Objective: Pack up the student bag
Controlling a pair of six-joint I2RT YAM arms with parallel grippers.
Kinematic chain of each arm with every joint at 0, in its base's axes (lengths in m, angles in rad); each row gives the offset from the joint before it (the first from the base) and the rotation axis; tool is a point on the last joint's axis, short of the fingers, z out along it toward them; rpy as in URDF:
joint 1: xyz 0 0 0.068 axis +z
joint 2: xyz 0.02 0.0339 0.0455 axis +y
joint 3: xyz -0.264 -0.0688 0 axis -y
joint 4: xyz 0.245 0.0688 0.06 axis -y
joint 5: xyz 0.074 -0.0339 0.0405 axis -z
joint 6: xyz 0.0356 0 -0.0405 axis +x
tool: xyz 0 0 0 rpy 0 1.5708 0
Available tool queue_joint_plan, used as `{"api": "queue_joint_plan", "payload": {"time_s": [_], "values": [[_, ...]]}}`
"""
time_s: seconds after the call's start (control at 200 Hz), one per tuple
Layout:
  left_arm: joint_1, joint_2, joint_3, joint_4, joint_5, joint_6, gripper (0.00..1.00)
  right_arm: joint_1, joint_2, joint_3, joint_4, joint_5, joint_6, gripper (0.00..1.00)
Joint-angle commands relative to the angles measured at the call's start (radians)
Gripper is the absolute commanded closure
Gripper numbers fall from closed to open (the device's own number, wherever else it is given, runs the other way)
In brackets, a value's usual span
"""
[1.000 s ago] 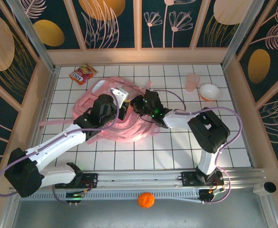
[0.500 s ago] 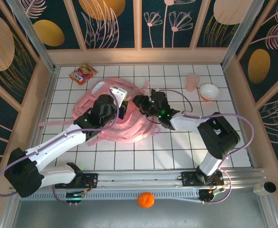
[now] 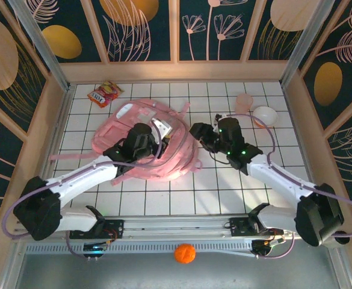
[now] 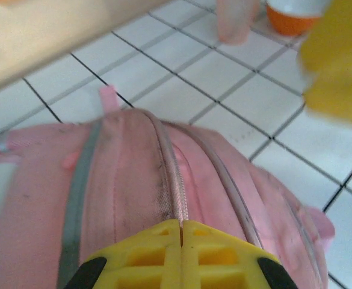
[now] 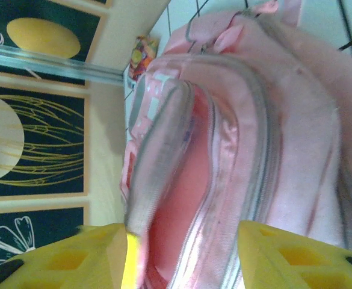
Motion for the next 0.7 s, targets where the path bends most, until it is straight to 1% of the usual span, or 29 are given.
{"api": "queue_joint_plan", "payload": {"time_s": [0.0, 0.075, 0.115, 0.155, 0.21, 0.295, 0.375, 0.455, 0.505, 0.591, 0.696], "values": [[-0.002, 0.124, -0.051, -0.024, 0.003, 0.050, 0.98, -0.014, -0.040, -0.019, -0.124, 0.035, -0.053, 0.45], [-0.004, 0.208, -0.051, -0.049, 0.021, 0.051, 0.97, -0.015, -0.050, -0.032, -0.126, 0.036, -0.053, 0.43], [-0.004, 0.241, -0.049, -0.041, 0.026, 0.032, 0.96, -0.014, -0.052, -0.038, -0.124, 0.036, -0.051, 0.42], [-0.004, 0.264, -0.031, -0.058, 0.037, 0.017, 0.96, -0.015, -0.052, -0.041, -0.122, 0.037, -0.050, 0.42], [-0.004, 0.263, -0.036, -0.030, 0.069, -0.004, 0.95, -0.012, -0.051, -0.042, -0.118, 0.043, -0.051, 0.42], [-0.004, 0.219, -0.038, 0.005, 0.097, -0.041, 0.92, -0.012, -0.057, -0.040, -0.111, 0.050, -0.055, 0.41], [-0.004, 0.175, -0.025, 0.010, 0.087, -0.060, 0.82, -0.010, -0.058, -0.031, -0.114, 0.055, -0.067, 0.41], [-0.004, 0.142, 0.006, -0.020, 0.065, -0.084, 0.67, -0.002, -0.055, -0.015, -0.117, 0.059, -0.097, 0.40], [-0.001, 0.111, 0.015, -0.022, 0.054, -0.120, 0.55, 0.024, -0.053, 0.008, -0.125, 0.085, -0.142, 0.39], [0.013, 0.040, 0.003, -0.008, 0.077, -0.189, 0.44, 0.089, -0.042, 0.060, -0.145, 0.167, -0.233, 0.39], [0.063, -0.052, 0.003, -0.020, 0.106, -0.258, 0.35, 0.143, -0.022, 0.094, -0.124, 0.198, -0.322, 0.39]]}}
